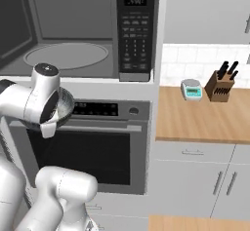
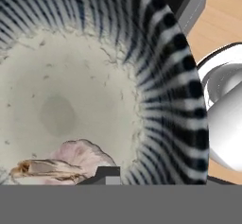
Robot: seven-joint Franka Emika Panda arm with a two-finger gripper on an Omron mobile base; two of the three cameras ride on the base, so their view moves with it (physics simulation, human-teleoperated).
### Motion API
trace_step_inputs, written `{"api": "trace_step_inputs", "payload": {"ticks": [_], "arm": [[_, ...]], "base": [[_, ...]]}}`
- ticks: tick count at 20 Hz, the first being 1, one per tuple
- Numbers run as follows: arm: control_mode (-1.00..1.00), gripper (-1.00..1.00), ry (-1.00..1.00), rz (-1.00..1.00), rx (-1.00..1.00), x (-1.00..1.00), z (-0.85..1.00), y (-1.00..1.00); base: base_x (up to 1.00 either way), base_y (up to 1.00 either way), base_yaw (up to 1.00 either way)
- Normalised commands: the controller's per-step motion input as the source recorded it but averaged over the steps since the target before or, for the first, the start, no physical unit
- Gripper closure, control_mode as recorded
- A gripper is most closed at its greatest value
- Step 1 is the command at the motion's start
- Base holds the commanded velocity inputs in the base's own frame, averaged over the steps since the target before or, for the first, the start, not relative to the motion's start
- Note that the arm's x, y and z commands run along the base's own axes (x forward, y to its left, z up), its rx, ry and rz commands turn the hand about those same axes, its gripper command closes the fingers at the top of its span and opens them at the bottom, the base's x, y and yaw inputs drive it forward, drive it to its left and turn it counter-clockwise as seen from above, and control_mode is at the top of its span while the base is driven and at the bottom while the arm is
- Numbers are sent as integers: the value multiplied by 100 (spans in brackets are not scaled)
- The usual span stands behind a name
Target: Pick the garlic from the sink and place it in the bowl. Then pick the bowl and place it in the microwave. Then close the microwave door and press the start button.
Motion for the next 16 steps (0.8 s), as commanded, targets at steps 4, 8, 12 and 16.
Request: {"api": "trace_step_inputs", "payload": {"ticks": [4, 8, 12, 16], "arm": [[100, 100, 0, 0, 0, 0, 0, 0], [100, 100, 0, 0, 0, 0, 0, 0], [100, 100, 0, 0, 0, 0, 0, 0], [-100, 100, -2, 2, 0, 0, 0, -6]], "base": [[-1, -13, 0], [0, -10, 0], [-1, -44, 10], [0, -21, 9]]}}
